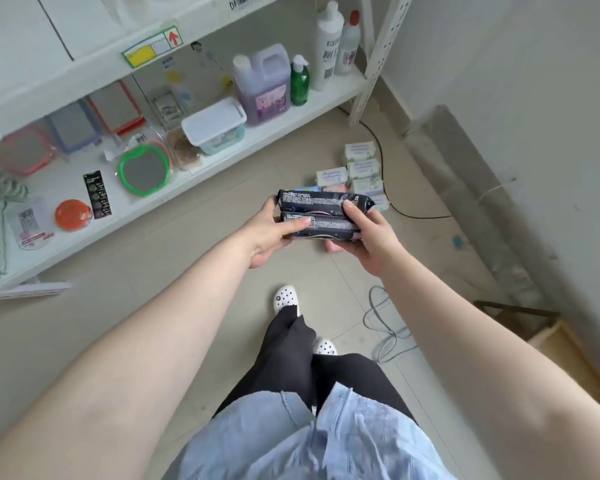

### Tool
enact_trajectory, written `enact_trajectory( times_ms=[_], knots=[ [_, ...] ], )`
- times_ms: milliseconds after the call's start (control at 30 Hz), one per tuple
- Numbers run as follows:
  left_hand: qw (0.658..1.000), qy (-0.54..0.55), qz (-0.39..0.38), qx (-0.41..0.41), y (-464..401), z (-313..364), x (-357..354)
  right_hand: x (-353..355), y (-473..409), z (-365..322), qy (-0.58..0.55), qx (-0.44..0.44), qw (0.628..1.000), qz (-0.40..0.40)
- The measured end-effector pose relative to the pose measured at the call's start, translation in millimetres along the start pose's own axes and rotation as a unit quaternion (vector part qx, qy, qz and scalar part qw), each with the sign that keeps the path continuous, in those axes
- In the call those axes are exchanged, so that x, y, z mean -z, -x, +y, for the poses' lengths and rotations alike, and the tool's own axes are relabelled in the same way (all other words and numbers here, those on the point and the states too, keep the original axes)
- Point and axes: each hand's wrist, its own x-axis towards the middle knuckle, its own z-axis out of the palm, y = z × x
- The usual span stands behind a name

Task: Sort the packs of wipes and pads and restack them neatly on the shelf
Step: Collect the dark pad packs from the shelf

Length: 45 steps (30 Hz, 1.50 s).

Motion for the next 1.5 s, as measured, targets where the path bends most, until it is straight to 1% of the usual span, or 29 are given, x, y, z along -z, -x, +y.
enact_trajectory(
  times_ms=[100, 200, 267, 367, 467, 667, 733, 833, 933, 1033, 1200, 1367, 1500],
  knots=[
    [0.999, -0.004, 0.038, 0.000, -41, -14, 5, 3, -40, 16, 0.001, -0.020, 1.000, 0.017],
    [0.998, -0.015, 0.060, 0.021, -90, -48, 17, 10, -88, 44, 0.004, -0.052, 0.998, 0.033],
    [0.996, -0.002, 0.077, 0.034, -128, -75, 24, 15, -128, 71, -0.002, -0.071, 0.997, 0.040],
    [0.988, 0.025, 0.141, 0.053, -195, -128, 36, 21, -196, 122, -0.003, -0.098, 0.994, 0.048],
    [0.977, 0.037, 0.200, 0.067, -266, -186, 48, 31, -267, 178, -0.019, -0.112, 0.991, 0.075],
    [0.973, 0.017, 0.218, 0.072, -391, -290, 71, 59, -392, 272, -0.058, -0.129, 0.982, 0.124],
    [0.971, 0.005, 0.227, 0.076, -423, -319, 75, 66, -421, 294, -0.069, -0.131, 0.979, 0.137],
    [0.967, 0.006, 0.242, 0.084, -461, -354, 76, 70, -454, 316, -0.106, -0.127, 0.969, 0.185],
    [0.964, 0.016, 0.250, 0.086, -487, -371, 73, 69, -472, 331, -0.167, -0.139, 0.948, 0.232],
    [0.966, 0.008, 0.243, 0.092, -504, -381, 70, 65, -483, 340, -0.197, -0.171, 0.936, 0.236],
    [0.962, 0.000, 0.245, 0.119, -514, -378, 67, 66, -490, 335, -0.136, -0.225, 0.935, 0.239],
    [0.964, 0.007, 0.233, 0.132, -515, -371, 59, 67, -494, 330, -0.113, -0.267, 0.930, 0.225],
    [0.961, 0.000, 0.242, 0.134, -515, -372, 58, 64, -495, 329, -0.119, -0.266, 0.930, 0.226]
  ],
)
